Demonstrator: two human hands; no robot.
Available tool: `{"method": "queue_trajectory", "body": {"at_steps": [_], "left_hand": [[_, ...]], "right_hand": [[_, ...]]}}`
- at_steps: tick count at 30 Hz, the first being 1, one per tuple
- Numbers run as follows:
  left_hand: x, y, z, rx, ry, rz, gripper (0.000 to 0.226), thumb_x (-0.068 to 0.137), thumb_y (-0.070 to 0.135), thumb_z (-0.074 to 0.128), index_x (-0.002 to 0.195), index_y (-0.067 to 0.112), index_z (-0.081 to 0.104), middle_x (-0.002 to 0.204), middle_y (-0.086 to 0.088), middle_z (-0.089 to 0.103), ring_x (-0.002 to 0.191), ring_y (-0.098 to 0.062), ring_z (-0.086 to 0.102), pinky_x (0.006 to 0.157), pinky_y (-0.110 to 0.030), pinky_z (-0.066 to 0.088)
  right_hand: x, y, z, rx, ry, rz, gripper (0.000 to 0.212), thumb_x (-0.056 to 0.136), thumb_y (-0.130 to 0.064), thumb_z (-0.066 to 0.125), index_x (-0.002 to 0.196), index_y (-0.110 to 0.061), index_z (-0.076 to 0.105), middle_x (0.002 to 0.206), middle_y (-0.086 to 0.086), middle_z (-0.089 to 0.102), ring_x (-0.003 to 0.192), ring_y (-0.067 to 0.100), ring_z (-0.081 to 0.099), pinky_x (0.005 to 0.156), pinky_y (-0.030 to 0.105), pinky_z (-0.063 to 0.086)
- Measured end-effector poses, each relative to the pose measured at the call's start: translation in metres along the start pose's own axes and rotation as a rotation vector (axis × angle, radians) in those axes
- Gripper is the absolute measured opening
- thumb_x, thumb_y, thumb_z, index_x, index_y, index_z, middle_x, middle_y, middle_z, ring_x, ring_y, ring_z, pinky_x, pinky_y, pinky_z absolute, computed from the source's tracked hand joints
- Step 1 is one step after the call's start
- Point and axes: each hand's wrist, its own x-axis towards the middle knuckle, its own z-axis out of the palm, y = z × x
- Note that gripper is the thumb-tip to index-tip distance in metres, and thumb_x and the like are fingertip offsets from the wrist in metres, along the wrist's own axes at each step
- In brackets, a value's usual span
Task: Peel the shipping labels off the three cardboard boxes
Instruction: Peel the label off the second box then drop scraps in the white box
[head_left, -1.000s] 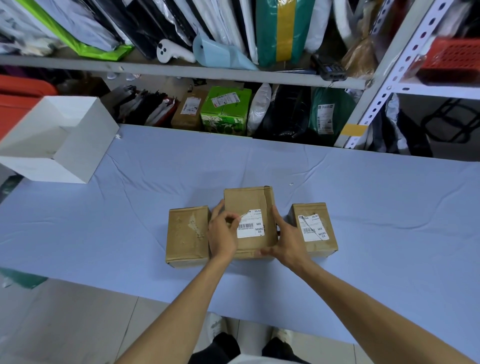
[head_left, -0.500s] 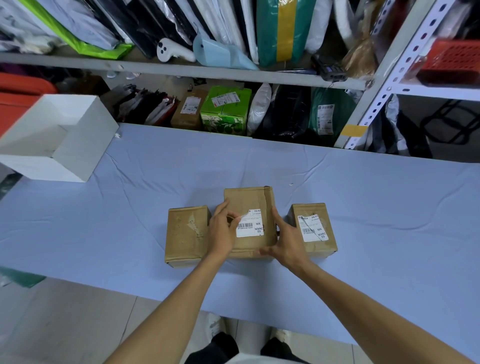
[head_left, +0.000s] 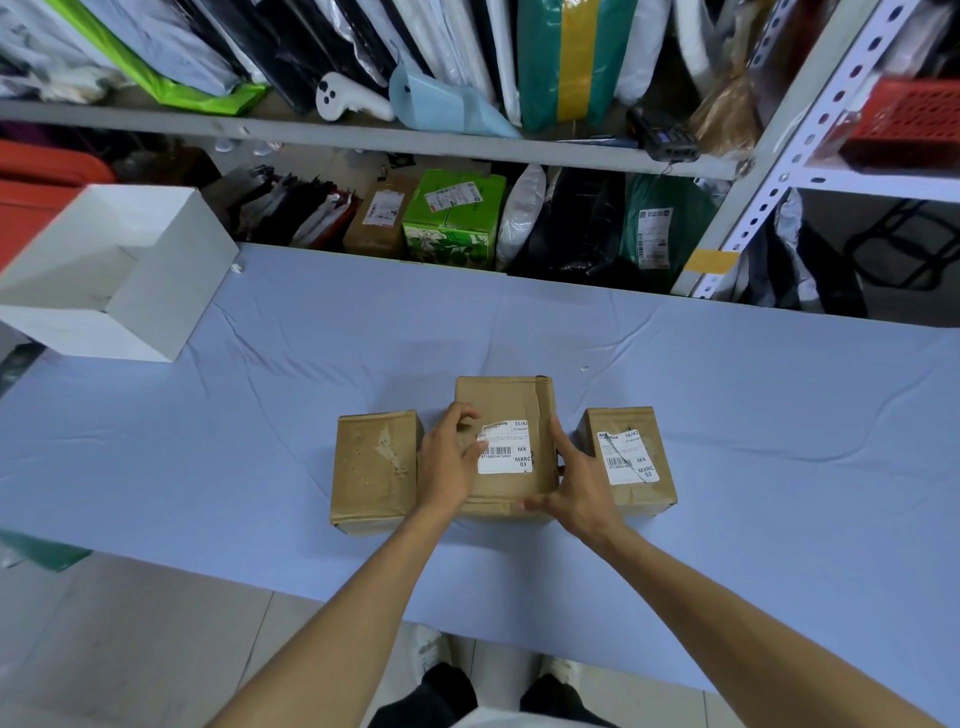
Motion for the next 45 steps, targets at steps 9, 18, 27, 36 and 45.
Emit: {"method": "queue_trajectory", "body": {"at_steps": [9, 18, 27, 36, 45], "left_hand": [[0.006, -0.006, 0.007, 0.081, 0.028, -0.047, 0.016, 0.079, 0.014, 0.076, 0.093, 0.009, 0.072, 0.127, -0.001, 0.046, 0.103, -0.012, 0.057, 0.095, -0.027, 0.045], [0.005, -0.004, 0.008, 0.071, 0.089, -0.043, 0.004, 0.085, 0.016, 0.070, 0.082, 0.014, 0.071, 0.136, 0.004, 0.050, 0.098, 0.001, 0.053, 0.083, -0.013, 0.039], [0.009, -0.012, 0.007, 0.004, 0.015, -0.060, 0.005, 0.084, 0.014, 0.071, 0.080, 0.011, 0.071, 0.146, 0.005, 0.046, 0.074, 0.022, 0.052, 0.074, 0.002, 0.036], [0.007, -0.013, 0.005, -0.014, -0.021, -0.038, 0.009, 0.082, 0.015, 0.073, 0.077, 0.008, 0.069, 0.148, 0.005, 0.043, 0.078, 0.013, 0.060, 0.077, -0.004, 0.042], [0.007, -0.010, 0.005, -0.010, -0.043, -0.050, 0.008, 0.083, 0.013, 0.072, 0.080, 0.006, 0.069, 0.150, 0.004, 0.041, 0.081, 0.009, 0.060, 0.079, -0.005, 0.042]], "right_hand": [[0.001, -0.002, 0.000, -0.009, 0.014, 0.005, 0.122, 0.048, -0.019, 0.088, 0.150, -0.032, 0.021, 0.084, -0.020, 0.058, 0.075, 0.007, 0.059, 0.073, 0.034, 0.057], [0.002, -0.006, -0.002, -0.004, 0.002, 0.009, 0.125, 0.049, -0.018, 0.091, 0.150, -0.035, 0.018, 0.087, -0.016, 0.059, 0.082, 0.012, 0.060, 0.079, 0.037, 0.056], [0.001, -0.007, -0.002, -0.001, -0.006, 0.005, 0.126, 0.051, -0.016, 0.090, 0.151, -0.035, 0.017, 0.086, -0.022, 0.056, 0.077, 0.001, 0.056, 0.074, 0.024, 0.054], [0.000, -0.004, -0.001, -0.003, -0.005, 0.024, 0.128, 0.051, -0.017, 0.091, 0.151, -0.036, 0.013, 0.085, -0.024, 0.056, 0.075, -0.003, 0.055, 0.069, 0.016, 0.049], [-0.003, -0.005, -0.002, -0.009, -0.002, 0.018, 0.125, 0.052, -0.017, 0.090, 0.151, -0.032, 0.014, 0.093, -0.013, 0.060, 0.083, 0.010, 0.059, 0.077, 0.029, 0.055]]}}
